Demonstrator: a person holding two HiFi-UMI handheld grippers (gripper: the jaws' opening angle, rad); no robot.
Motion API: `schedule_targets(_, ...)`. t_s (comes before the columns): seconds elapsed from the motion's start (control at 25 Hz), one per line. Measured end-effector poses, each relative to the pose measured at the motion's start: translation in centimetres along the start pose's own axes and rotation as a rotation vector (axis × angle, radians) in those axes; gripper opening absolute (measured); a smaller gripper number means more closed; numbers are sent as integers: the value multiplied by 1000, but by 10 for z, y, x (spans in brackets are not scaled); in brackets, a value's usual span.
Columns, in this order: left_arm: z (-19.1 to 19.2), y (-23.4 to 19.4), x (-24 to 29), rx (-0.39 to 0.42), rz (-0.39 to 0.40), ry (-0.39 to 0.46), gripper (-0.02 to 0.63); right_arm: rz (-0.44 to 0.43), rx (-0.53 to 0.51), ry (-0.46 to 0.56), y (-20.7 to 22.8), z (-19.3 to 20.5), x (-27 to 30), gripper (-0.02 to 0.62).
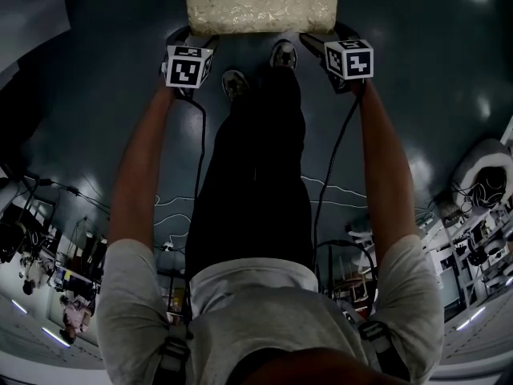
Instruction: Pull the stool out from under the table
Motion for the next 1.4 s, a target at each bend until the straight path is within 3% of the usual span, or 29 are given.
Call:
schedule_targets(0.28,23,24,-6,24,-3,-36,299,-4,-7,-27,-3,29,-13,454)
schedule_targets(0.44,20,30,-5,36,-106,-39,298,91,-11,-28,-7,28,-12,454)
schedule_targets(0.56,12,36,-12,-41,-180,-59,276,186,20,-91,-19,21,-11,454)
schedule_targets(0.68,-1,39,-22,-174,-181,-86,254,183,137,-90,-27,6,-25,453)
schedule_targets(0.76,-9,42,-34,-246,-171,-92,198,133,233,-56,-34,-4,-37,452)
schedule_targets(0.8,-14,45,-41,-264,-165,-82,88,95,259,-33,-41,-12,-44,451)
schedule_targets(0.84,-21,51,-47,-271,-155,-68,20,62,255,-9,-50,-21,-50,451)
schedule_targets(0.88,-28,57,-53,-268,-137,-51,20,46,217,11,-60,-32,-57,446)
schedule_targets(0.92,-35,65,-60,-259,-116,-35,18,56,153,28,-71,-43,-64,424)
schedule_targets(1.0,-43,82,-80,-238,-85,-2,18,115,22,58,-94,-58,-82,14)
schedule_targets(1.08,-46,96,-104,-240,-69,33,20,114,-12,75,-113,-62,-99,12)
schedule_targets(1.28,-43,116,-156,-366,-25,80,20,87,183,77,-146,-48,-136,12)
schedule_targets(1.4,-30,126,-180,-377,-8,54,20,104,255,32,-173,-26,-160,12)
Point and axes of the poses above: the fingertips, and each gripper's own axes: x forward along the fingers, y to its right, z out of its underside, the point moved 9 cm from there along -x, backward along the fingers, and after that the axes turned 1 degree about y, right-handed, at the moved point
